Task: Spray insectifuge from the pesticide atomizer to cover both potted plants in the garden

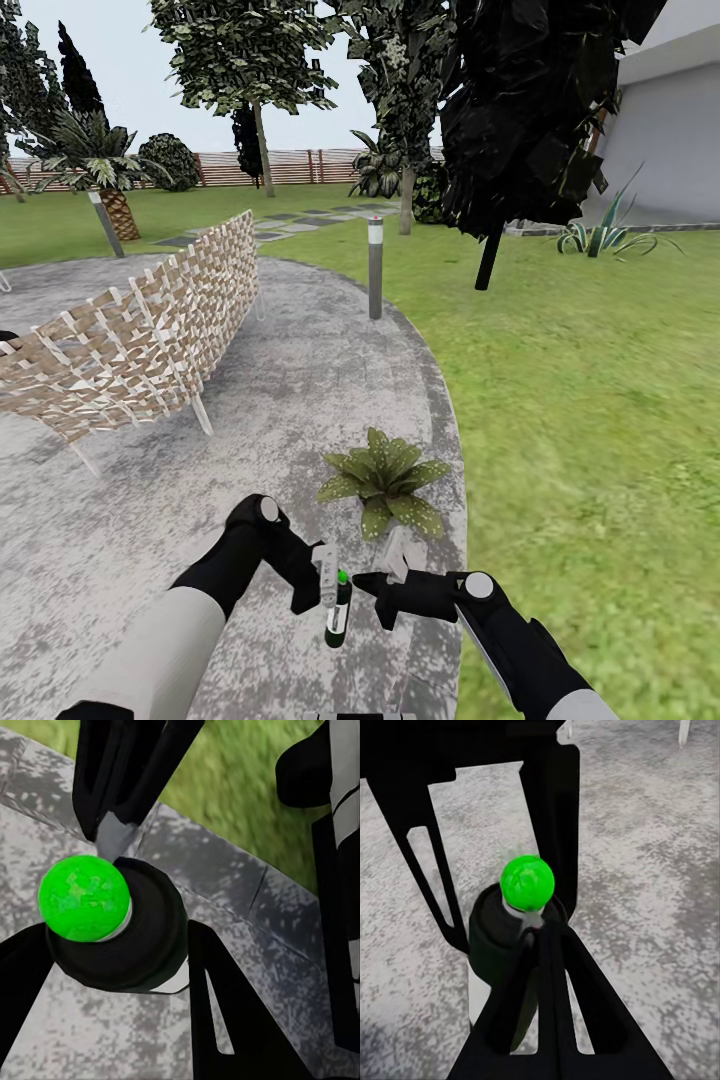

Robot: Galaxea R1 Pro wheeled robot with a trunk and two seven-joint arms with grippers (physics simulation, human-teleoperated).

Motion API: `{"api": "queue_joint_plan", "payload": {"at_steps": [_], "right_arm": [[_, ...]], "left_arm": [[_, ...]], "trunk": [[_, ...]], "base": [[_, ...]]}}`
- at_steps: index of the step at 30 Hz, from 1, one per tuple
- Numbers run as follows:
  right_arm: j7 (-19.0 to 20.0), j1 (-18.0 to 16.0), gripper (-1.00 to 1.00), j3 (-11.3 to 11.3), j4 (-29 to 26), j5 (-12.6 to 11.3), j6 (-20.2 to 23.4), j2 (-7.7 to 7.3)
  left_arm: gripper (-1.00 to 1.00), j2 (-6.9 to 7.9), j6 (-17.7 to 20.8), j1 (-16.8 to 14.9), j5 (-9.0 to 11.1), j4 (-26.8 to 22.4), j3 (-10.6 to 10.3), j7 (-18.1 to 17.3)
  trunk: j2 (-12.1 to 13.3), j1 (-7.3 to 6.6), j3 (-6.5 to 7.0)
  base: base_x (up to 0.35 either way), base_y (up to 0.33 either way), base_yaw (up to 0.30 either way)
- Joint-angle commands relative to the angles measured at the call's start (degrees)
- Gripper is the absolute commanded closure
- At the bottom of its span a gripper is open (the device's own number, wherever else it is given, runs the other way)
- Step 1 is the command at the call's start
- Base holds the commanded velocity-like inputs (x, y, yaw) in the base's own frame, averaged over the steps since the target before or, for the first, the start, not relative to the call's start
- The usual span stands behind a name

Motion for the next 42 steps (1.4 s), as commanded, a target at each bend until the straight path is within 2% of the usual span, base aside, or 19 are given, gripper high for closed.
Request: {"api": "queue_joint_plan", "payload": {"at_steps": [1,10,15,16,18,22,23,24,29,31,33,35,36,38,39,40,41,42], "right_arm": [[0.1,0.0,1.00,0.0,-0.1,0.4,-0.1,0.00],[0.1,0.0,1.00,0.0,-0.1,0.4,-0.1,-0.01],[0.1,0.0,1.00,0.0,0.0,0.4,-0.1,-0.05],[0.1,0.0,1.00,0.0,0.0,0.4,-0.1,-0.06],[0.1,0.0,1.00,0.0,0.0,0.4,-0.1,-0.07],[0.1,0.0,1.00,0.0,0.1,0.5,-0.1,-0.15],[0.1,0.0,1.00,0.0,0.1,0.5,-0.1,-0.15],[0.1,0.0,-1.00,0.0,0.1,0.5,-0.1,-0.20],[-0.1,0.0,-1.00,-0.1,0.4,0.6,-0.2,-0.34],[-0.5,0.0,-1.00,-0.2,0.8,0.6,-0.3,-0.58],[-2.8,0.0,-1.00,-0.2,3.2,0.6,-0.3,-1.83],[-8.1,0.0,-1.00,-0.1,7.7,0.5,-0.6,-3.46],[-12.2,0.0,-1.00,-0.1,11.1,0.4,-0.8,-4.30],[-18.3,0.0,-1.00,-0.1,15.9,0.3,-1.5,-4.90],[-22.1,0.0,-1.00,-0.1,18.9,0.3,-2.5,-5.01],[-28.3,0.0,-1.00,-0.1,23.7,0.2,-5.2,-5.00],[-32.1,0.0,-1.00,-0.1,26.9,0.1,-7.4,-4.90],[-37.6,0.0,-1.00,-0.1,31.4,-0.1,-11.1,-4.79]], "left_arm": [[1.00,-0.04,0.5,0.0,-0.2,-0.1,0.0,-0.2],[1.00,-0.03,0.5,0.0,0.6,0.0,0.0,-0.2],[1.00,0.72,0.3,0.0,0.5,0.0,0.1,-0.2],[1.00,1.42,0.3,0.0,0.3,0.1,0.1,-0.2],[1.00,4.13,0.2,0.0,0.0,0.3,0.2,-0.2],[1.00,8.50,0.2,0.0,-0.1,0.4,0.2,-0.2],[1.00,9.08,0.2,0.0,-0.1,0.4,0.2,-0.2],[1.00,9.88,0.2,0.0,-0.1,0.4,0.2,-0.2],[1.00,12.95,0.2,0.8,-0.2,0.4,0.1,-0.1],[1.00,13.58,0.3,1.4,-0.3,0.4,0.4,0.8],[1.00,14.49,0.7,2.1,0.2,0.4,2.6,4.9],[1.00,14.61,0.9,3.1,0.6,0.5,8.0,11.8],[1.00,14.36,1.0,4.4,1.3,0.4,12.2,16.1],[1.00,14.14,1.0,6.4,3.2,0.4,17.9,21.0],[1.00,14.02,0.9,7.6,5.1,0.4,20.9,23.4],[1.00,13.92,0.6,9.6,8.7,0.4,25.2,26.5],[1.00,13.92,0.5,11.0,11.3,0.4,27.8,28.4],[1.00,13.92,0.3,13.2,15.1,0.4,31.3,31.5]], "trunk": [[0.0,-0.01,-0.05],[0.0,-0.01,-0.05],[0.0,-0.01,-0.05],[0.0,-0.01,-0.05],[0.0,-0.01,-0.05],[0.0,-0.01,-0.05],[0.0,-0.01,-0.05],[0.0,-0.01,-0.05],[0.0,-0.01,-0.05],[0.0,-0.01,-0.05],[0.0,-0.01,-0.05],[0.0,-0.01,-0.05],[0.0,-0.01,-0.05],[0.0,-0.01,-0.05],[0.0,-0.01,-0.05],[0.0,-0.01,-0.05],[0.0,-0.01,-0.05],[0.0,-0.01,-0.05]], "base": [[0.000,0.000,0.000],[0.000,0.000,0.000],[0.000,0.000,0.000],[0.000,0.000,0.000],[0.000,0.000,0.000],[0.000,0.000,0.000],[0.000,0.000,0.000],[0.000,0.000,0.000],[0.000,0.000,0.000],[0.000,0.000,0.000],[0.000,0.000,0.000],[0.000,0.000,0.000],[0.000,0.000,0.000],[0.000,0.000,0.000],[0.000,0.000,0.000],[0.000,0.000,0.000],[0.000,0.000,0.000],[0.000,0.000,0.000]]}}
